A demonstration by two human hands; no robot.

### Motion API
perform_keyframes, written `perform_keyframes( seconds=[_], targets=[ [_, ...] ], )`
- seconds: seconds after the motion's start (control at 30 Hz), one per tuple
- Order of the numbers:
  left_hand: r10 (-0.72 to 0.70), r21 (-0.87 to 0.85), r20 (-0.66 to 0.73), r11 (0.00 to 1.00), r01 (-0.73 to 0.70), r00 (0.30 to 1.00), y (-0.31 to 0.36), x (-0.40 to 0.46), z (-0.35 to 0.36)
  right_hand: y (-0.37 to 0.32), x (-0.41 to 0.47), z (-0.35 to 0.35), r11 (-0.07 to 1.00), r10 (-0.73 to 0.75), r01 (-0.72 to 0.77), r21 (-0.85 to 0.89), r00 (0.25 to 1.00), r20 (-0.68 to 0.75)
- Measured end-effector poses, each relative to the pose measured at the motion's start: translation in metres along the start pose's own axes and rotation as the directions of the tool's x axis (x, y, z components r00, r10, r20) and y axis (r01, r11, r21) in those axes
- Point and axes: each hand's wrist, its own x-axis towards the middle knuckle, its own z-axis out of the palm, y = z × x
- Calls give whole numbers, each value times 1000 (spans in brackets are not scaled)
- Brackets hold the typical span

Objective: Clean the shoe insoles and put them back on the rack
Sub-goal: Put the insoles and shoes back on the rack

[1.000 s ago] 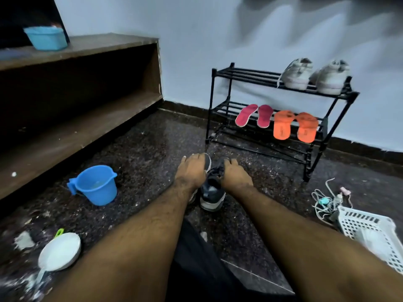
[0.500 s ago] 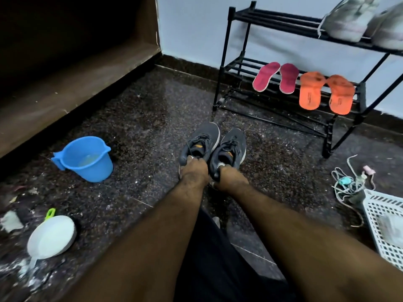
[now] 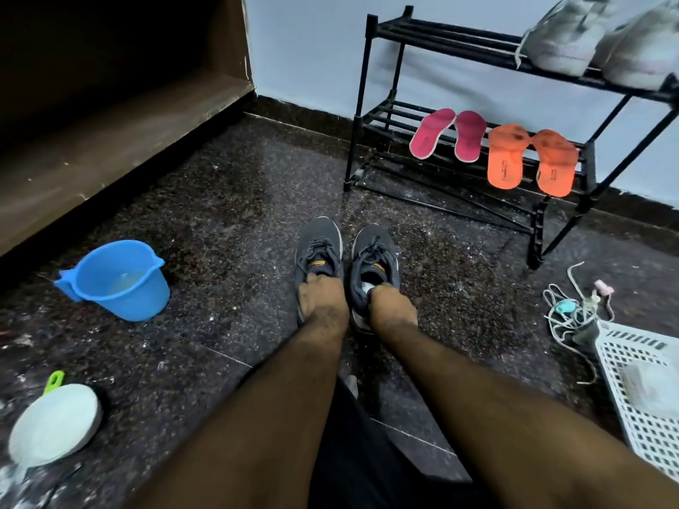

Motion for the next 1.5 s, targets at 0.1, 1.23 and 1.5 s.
perform_keyframes(
  seconds=[0.1,1.23,1.5],
  targets=[
    [33,-22,-74,999,-35,997,11,-10,-2,4,-7,-11,1000,-8,9,7,995,-95],
    [240,-74,-687,916,-394,686,74,-17,-312,57,-57,-325,957,-263,270,-106,653,-710],
    [215,-171,-705,873,-457,675,101,23,-342,55,2,-357,957,-257,275,-95,645,-720]
  ],
)
